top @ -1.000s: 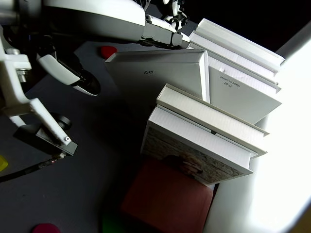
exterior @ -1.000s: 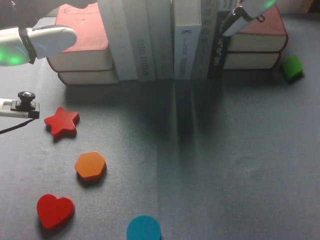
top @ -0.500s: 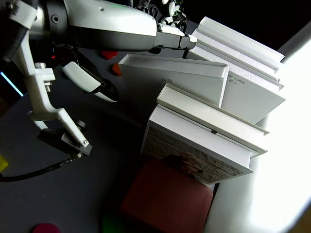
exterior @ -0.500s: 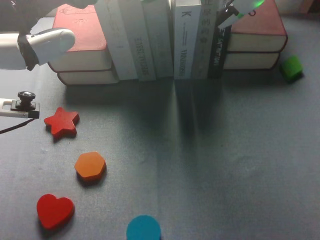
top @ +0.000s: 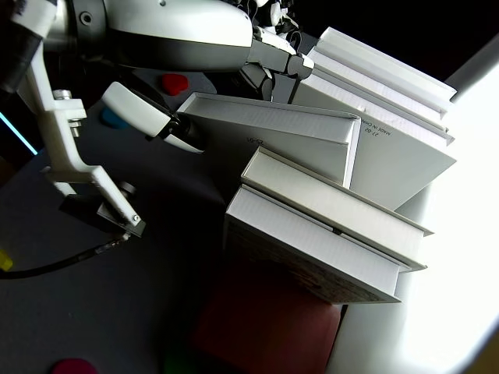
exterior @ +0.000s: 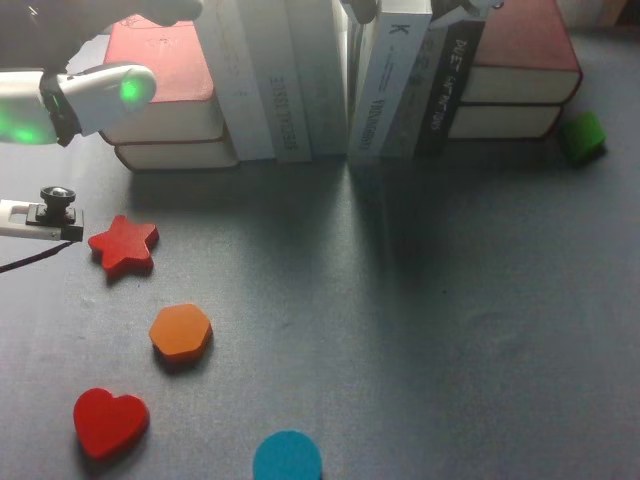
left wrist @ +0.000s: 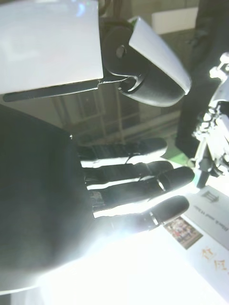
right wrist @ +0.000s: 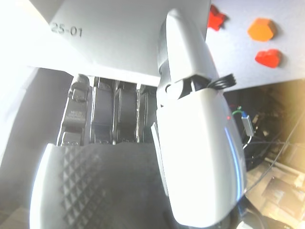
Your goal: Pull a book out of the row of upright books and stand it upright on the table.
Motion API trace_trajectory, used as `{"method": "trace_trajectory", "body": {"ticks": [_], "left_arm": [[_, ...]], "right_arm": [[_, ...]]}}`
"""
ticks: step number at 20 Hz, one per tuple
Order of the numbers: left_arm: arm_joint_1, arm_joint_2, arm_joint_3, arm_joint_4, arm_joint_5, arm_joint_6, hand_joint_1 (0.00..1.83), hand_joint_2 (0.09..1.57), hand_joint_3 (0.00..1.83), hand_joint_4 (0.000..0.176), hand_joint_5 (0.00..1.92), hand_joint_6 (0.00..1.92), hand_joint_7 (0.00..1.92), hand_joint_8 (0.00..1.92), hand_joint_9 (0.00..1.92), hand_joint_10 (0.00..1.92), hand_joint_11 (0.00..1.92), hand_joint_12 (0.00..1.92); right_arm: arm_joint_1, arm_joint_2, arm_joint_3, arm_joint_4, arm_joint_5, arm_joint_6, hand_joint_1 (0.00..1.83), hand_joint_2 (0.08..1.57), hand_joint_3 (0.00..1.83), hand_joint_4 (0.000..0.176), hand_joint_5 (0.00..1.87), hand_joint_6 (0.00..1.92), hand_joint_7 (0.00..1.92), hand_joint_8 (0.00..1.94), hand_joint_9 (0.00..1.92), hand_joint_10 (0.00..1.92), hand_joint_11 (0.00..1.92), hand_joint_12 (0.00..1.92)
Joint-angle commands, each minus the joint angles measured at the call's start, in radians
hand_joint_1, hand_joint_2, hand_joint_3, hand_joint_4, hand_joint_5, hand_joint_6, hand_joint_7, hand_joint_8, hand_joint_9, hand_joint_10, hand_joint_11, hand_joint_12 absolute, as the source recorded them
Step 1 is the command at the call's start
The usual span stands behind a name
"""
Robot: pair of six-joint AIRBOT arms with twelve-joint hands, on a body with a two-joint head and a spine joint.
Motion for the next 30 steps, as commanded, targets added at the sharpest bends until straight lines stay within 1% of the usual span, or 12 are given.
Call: {"method": "trace_trajectory", "body": {"ticks": [1, 4, 6, 7, 10, 12, 14, 15, 16, 24, 28, 30], "left_arm": [[-0.01, -0.005, 0.003, -0.057, -0.108, -0.009, 1.19, 0.94, 0.46, 0.0, 0.37, 0.39, 0.38, 0.0, 0.42, 0.65, 0.04, 1.39], [-0.007, -0.01, 0.003, -0.057, -0.11, -0.009, 1.14, 1.01, 0.28, 0.0, 0.32, 0.51, 0.41, 0.0, 0.45, 0.71, 0.05, 1.51], [-0.004, -0.012, 0.003, -0.057, -0.111, -0.009, 1.1, 1.06, 0.15, 0.0, 0.3, 0.55, 0.41, 0.0, 0.46, 0.73, 0.03, 1.54], [-0.004, -0.014, 0.003, -0.058, -0.111, -0.009, 1.1, 1.07, 0.14, 0.0, 0.3, 0.55, 0.41, 0.0, 0.47, 0.73, 0.02, 1.55], [-0.001, -0.015, 0.003, -0.06, -0.109, -0.009, 1.11, 1.1, 0.09, 0.0, 0.27, 0.61, 0.43, 0.01, 0.45, 0.8, 0.0, 1.52], [0.001, -0.015, 0.002, -0.06, -0.108, -0.009, 1.09, 1.11, 0.06, 0.0, 0.27, 0.57, 0.4, 0.0, 0.46, 0.81, 0.0, 1.46], [0.004, -0.016, 0.0, -0.062, -0.107, -0.009, 1.11, 1.14, 0.04, 0.0, 0.28, 0.51, 0.4, 0.0, 0.45, 0.84, 0.0, 1.38], [0.006, -0.016, 0.0, -0.062, -0.107, -0.009, 1.11, 1.14, 0.03, 0.0, 0.3, 0.46, 0.4, 0.0, 0.45, 0.84, 0.0, 1.38], [0.007, -0.016, -0.001, -0.062, -0.107, -0.009, 1.13, 1.13, 0.02, 0.0, 0.3, 0.45, 0.39, 0.0, 0.44, 0.85, 0.0, 1.38], [0.016, -0.016, -0.003, -0.065, -0.106, -0.009, 1.13, 1.11, 0.0, 0.002, 0.32, 0.55, 0.39, 0.0, 0.43, 0.88, 0.0, 1.49], [0.02, -0.015, -0.005, -0.066, -0.106, -0.009, 1.11, 1.1, 0.0, 0.006, 0.33, 0.53, 0.4, 0.0, 0.45, 0.83, 0.0, 1.39], [0.026, -0.016, -0.006, -0.067, -0.106, -0.009, 1.09, 1.1, 0.0, 0.015, 0.33, 0.51, 0.4, 0.0, 0.46, 0.81, 0.0, 1.34]], "right_arm": [[-0.009, 0.002, -0.002, -0.002, 0.008, 0.023, 1.37, 1.14, 0.0, 0.0, 0.84, 0.98, 0.96, 1.07, 0.86, 1.38, 0.69, 1.59], [-0.009, 0.006, -0.011, 0.016, 0.016, 0.023, 1.24, 1.19, 0.0, 0.0, 0.81, 0.95, 0.87, 1.46, 0.93, 1.66, 0.82, 1.89], [-0.009, 0.018, -0.026, 0.03, 0.024, 0.023, 1.36, 1.17, 0.0, 0.0, 0.83, 1.01, 0.91, 1.18, 0.82, 1.47, 0.66, 1.76], [-0.006, 0.032, -0.045, 0.036, 0.029, 0.023, 1.36, 1.16, 0.0, 0.0, 0.84, 1.01, 0.95, 1.13, 0.78, 1.47, 0.46, 1.89], [0.014, 0.071, -0.093, 0.037, 0.046, 0.023, 1.36, 1.17, 0.0, 0.0, 0.9, 0.99, 0.89, 1.15, 0.73, 1.53, 0.42, 1.9], [0.031, 0.108, -0.136, 0.037, 0.062, 0.02, 1.36, 1.16, 0.0, 0.0, 0.87, 1.05, 0.92, 1.09, 0.8, 1.43, 0.56, 1.77], [0.047, 0.142, -0.172, 0.037, 0.077, 0.02, 1.37, 1.14, 0.0, 0.0, 0.92, 0.84, 0.93, 1.11, 0.93, 1.4, 0.76, 1.71], [0.052, 0.151, -0.182, 0.037, 0.079, 0.019, 1.28, 1.16, 0.0, 0.0, 0.86, 0.93, 0.94, 1.29, 1.01, 1.46, 0.88, 1.79], [0.059, 0.162, -0.194, 0.037, 0.082, 0.018, 1.36, 1.13, 0.0, 0.0, 0.93, 0.85, 0.94, 1.09, 1.02, 1.33, 0.94, 1.68], [0.083, 0.198, -0.23, 0.029, 0.095, 0.018, 1.38, 1.11, 0.0, 0.0, 0.95, 0.93, 0.95, 0.97, 0.97, 1.25, 0.73, 1.54], [0.104, 0.215, -0.246, 0.029, 0.098, 0.018, 1.39, 1.06, 0.0, 0.0, 1.05, 0.73, 1.11, 0.7, 1.1, 1.16, 1.09, 1.61], [0.109, 0.222, -0.253, 0.027, 0.1, 0.018, 1.38, 1.1, 0.01, 0.0, 0.93, 0.87, 1.0, 0.85, 1.04, 1.25, 1.01, 1.55]]}}
